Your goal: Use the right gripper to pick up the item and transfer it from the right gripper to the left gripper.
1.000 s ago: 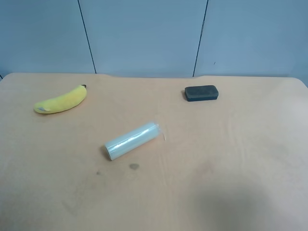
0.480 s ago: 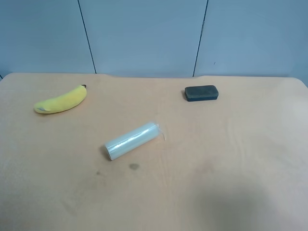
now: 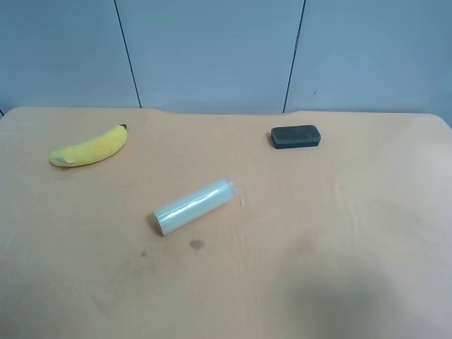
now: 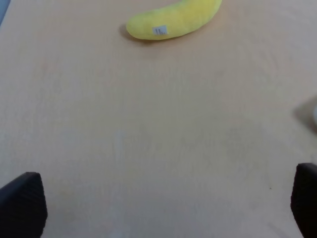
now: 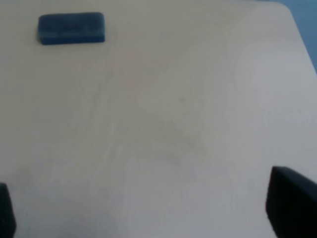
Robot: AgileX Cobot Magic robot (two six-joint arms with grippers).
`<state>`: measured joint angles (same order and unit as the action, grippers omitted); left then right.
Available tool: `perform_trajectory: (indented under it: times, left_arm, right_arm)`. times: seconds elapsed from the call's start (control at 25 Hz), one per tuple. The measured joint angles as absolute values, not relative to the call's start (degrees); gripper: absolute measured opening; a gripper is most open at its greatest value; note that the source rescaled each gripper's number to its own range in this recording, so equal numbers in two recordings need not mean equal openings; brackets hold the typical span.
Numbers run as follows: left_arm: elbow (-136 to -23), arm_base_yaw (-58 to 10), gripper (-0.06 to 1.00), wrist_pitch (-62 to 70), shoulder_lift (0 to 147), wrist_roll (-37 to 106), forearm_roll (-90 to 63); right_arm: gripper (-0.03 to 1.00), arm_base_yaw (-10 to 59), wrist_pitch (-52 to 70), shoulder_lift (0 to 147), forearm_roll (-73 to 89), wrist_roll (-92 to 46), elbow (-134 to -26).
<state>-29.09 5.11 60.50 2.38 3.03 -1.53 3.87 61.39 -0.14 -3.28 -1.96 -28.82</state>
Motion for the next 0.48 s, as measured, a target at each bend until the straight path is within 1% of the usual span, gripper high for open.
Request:
perform_trajectory:
  times: [0.48]
  left_arm:
    - [-29.1, 5.1, 1.0, 60.5, 2.4, 3.0, -1.5]
  right_arm:
    - [1.0, 3.9, 61.4, -0.1, -3.3, -2.0, -28.8]
